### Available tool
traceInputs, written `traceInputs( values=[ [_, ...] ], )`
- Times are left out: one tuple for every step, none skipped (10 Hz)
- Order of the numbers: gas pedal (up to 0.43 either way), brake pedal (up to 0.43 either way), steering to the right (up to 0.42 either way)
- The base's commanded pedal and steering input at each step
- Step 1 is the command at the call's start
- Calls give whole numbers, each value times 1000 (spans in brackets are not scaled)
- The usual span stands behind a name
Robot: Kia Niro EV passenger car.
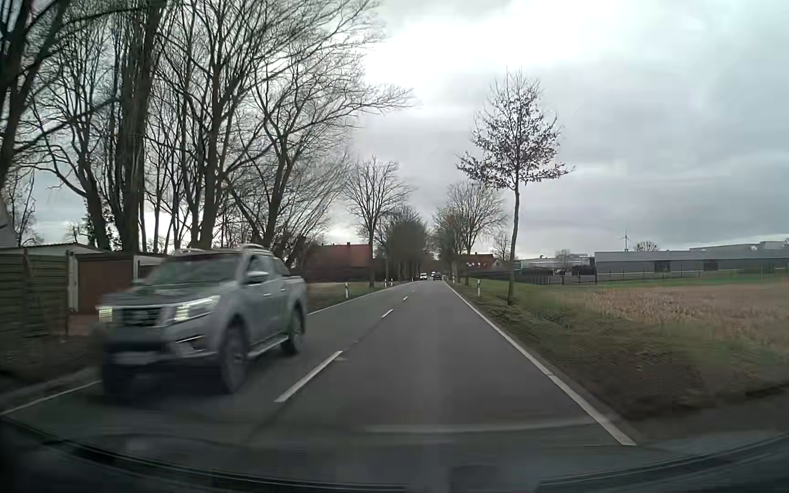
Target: Follow the waypoints while adhering to traffic rules and regulations
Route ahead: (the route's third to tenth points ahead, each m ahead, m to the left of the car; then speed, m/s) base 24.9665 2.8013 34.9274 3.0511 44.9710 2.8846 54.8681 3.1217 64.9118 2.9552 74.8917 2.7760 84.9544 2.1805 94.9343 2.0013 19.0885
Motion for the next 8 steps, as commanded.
traceInputs(
  values=[
    [220, 0, 3],
    [169, 0, 3],
    [169, 0, 3],
    [177, 0, 3],
    [189, 0, 3],
    [189, 0, 3],
    [189, 0, 3],
    [189, 0, 3]
  ],
)
